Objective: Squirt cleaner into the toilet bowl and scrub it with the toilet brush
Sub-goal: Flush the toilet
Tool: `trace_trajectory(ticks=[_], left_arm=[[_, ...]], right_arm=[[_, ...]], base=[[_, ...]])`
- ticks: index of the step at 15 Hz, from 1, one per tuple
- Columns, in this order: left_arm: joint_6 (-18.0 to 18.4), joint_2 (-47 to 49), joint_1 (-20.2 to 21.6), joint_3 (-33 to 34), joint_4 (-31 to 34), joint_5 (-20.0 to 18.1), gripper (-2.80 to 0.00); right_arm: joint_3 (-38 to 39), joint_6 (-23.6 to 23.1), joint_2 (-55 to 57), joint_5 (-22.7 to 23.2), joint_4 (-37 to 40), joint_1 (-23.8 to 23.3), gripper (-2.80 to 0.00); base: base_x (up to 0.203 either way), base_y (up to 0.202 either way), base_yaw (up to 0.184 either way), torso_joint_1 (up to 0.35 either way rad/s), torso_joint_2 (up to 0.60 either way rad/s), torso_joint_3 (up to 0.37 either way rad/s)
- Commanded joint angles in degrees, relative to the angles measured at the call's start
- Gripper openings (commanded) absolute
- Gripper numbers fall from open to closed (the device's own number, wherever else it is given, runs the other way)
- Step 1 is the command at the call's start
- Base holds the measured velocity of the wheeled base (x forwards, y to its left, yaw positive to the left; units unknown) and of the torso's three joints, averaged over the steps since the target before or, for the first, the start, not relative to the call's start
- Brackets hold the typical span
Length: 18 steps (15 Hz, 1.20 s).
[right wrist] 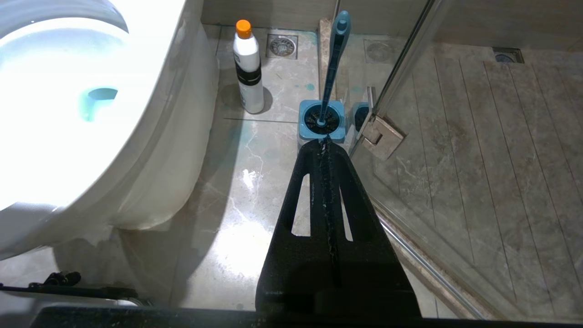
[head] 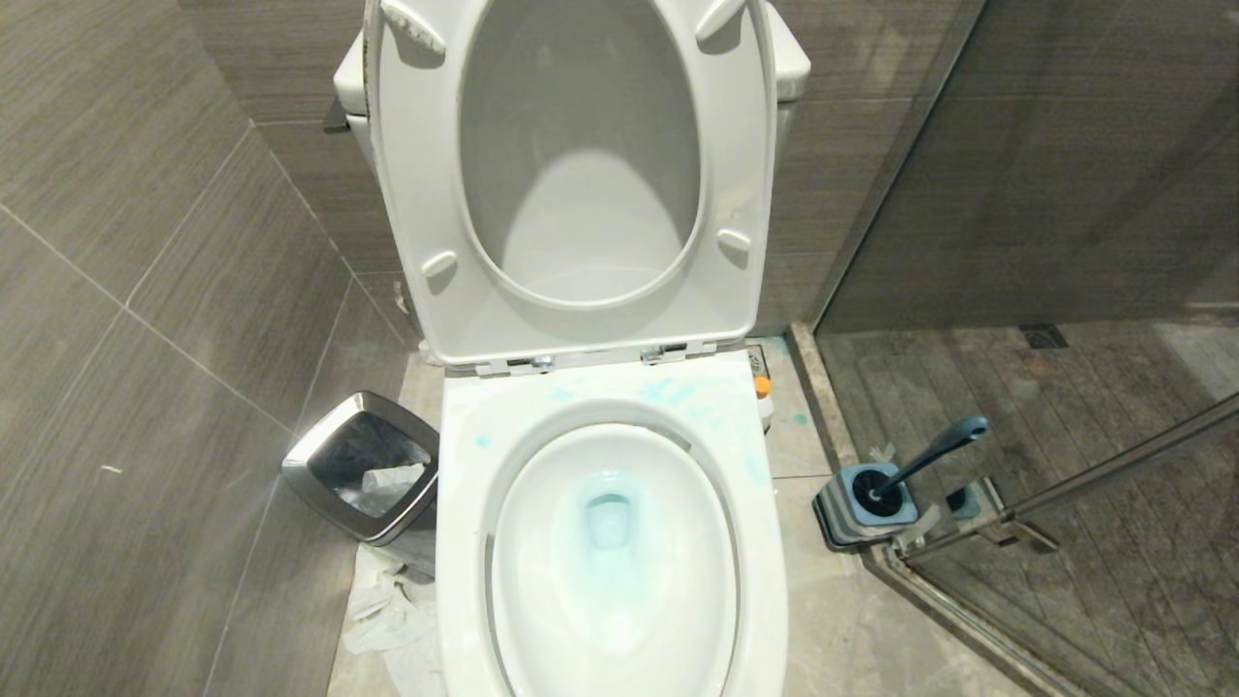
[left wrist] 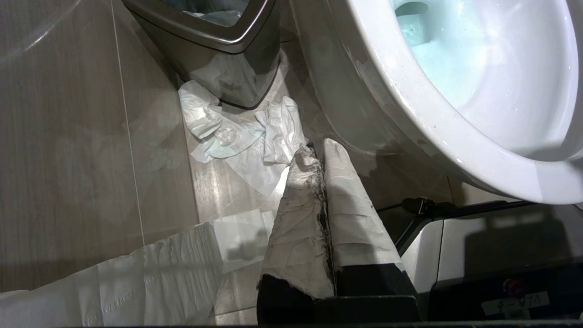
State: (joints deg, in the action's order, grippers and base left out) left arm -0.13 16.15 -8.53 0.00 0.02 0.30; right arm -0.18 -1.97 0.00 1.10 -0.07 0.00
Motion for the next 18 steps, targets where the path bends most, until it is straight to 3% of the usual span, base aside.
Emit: trace_trajectory(ticks=[1, 18], left_arm=[[-0.02, 0.11, 0.01, 0.06, -0.02, 0.05, -2.80], [0.56, 0.11, 0.01, 0.01, 0.37, 0.16, -2.80]], right_arm=[[0.01, -0.05, 0.09, 0.05, -0.01, 0.00, -2.80], [0.01, -0.05, 0.06, 0.05, -0.01, 0.00, -2.80]], base=[[0.000, 0.000, 0.000, 0.000, 0.00, 0.000], [0.000, 0.000, 0.000, 0.000, 0.00, 0.000]])
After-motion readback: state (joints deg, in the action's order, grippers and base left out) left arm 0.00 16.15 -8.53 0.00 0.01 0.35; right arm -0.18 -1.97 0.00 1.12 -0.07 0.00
